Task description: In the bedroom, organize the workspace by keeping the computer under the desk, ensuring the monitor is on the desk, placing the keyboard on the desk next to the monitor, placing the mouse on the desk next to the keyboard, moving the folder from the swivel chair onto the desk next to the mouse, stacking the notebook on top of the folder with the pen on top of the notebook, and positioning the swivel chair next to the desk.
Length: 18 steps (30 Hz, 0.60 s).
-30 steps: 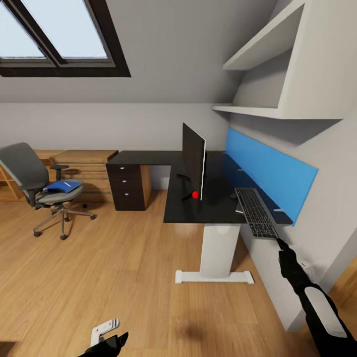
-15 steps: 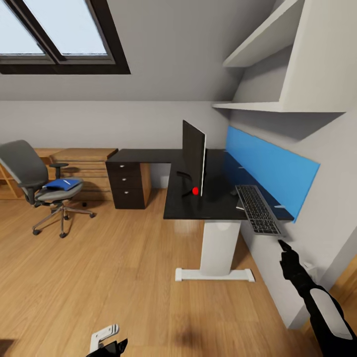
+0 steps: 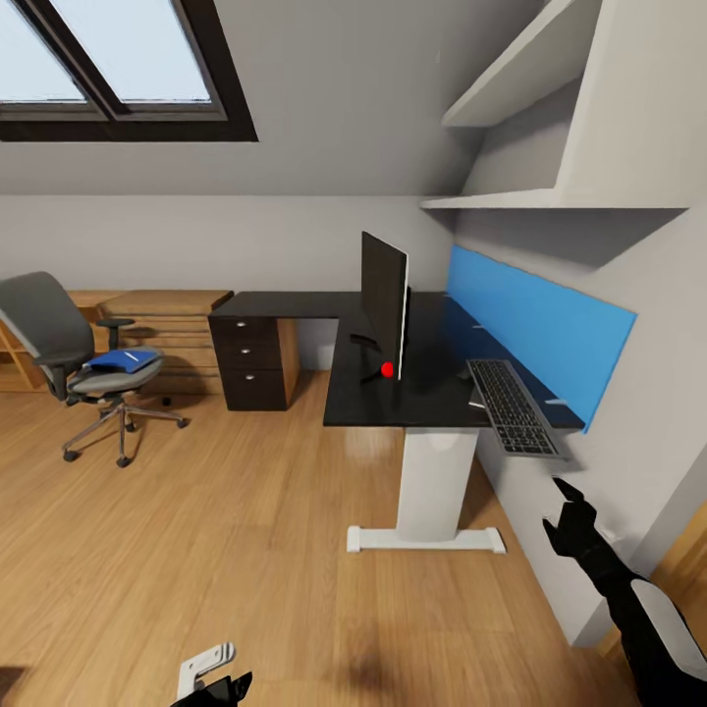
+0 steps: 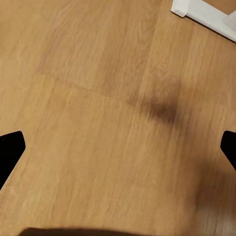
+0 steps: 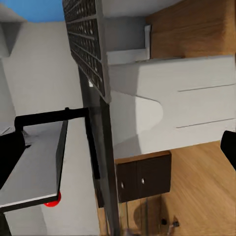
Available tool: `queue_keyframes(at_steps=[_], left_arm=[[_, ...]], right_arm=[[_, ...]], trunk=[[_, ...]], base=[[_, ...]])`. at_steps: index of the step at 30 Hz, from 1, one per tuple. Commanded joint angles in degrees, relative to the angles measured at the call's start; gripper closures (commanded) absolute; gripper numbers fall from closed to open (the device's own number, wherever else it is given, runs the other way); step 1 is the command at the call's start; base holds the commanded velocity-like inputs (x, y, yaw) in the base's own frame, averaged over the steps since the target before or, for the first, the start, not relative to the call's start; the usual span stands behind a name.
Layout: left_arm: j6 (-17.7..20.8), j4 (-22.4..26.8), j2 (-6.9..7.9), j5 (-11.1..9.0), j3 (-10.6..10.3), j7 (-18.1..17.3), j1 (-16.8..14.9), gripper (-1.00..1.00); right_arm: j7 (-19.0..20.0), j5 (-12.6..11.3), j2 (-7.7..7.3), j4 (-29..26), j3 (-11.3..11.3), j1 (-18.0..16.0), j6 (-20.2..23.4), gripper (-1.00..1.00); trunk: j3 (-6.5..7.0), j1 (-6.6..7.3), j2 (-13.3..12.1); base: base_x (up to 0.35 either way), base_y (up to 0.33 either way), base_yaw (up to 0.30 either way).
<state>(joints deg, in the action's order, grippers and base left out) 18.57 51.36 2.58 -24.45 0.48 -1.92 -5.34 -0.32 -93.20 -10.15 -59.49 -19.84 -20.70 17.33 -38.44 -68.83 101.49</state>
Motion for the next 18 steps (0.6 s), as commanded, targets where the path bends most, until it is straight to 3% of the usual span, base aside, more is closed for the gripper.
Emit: queue_keyframes(at_steps=[1, 7, 18], left_arm=[[0.3, 0.1, 0.02, -0.4, 0.1, -0.1, 0.0, -1.0], [0.3, 0.1, 0.06, -0.4, 0.1, -0.1, 0.0, -1.0], [0.3, 0.1, 0.04, -0.4, 0.1, -0.1, 0.0, -1.0]], right_arm=[[0.0, -0.9, 0.0, 0.2, -0.2, 0.0, 0.5, -1.0], [0.1, -3.3, -0.33, 0.8, -0.7, 0.0, 1.2, -1.0], [0.3, -3.8, -0.78, 0.6, -1.4, 0.0, 3.1, -1.0]], trunk=[[-0.24, -0.22, 0.4], [-1.32, -1.54, 2.8], [-3.29, -3.95, 7.3]], base=[[0.0, 0.0, 0.0], [0.0, 0.0, 0.0], [0.0, 0.0, 0.0]])
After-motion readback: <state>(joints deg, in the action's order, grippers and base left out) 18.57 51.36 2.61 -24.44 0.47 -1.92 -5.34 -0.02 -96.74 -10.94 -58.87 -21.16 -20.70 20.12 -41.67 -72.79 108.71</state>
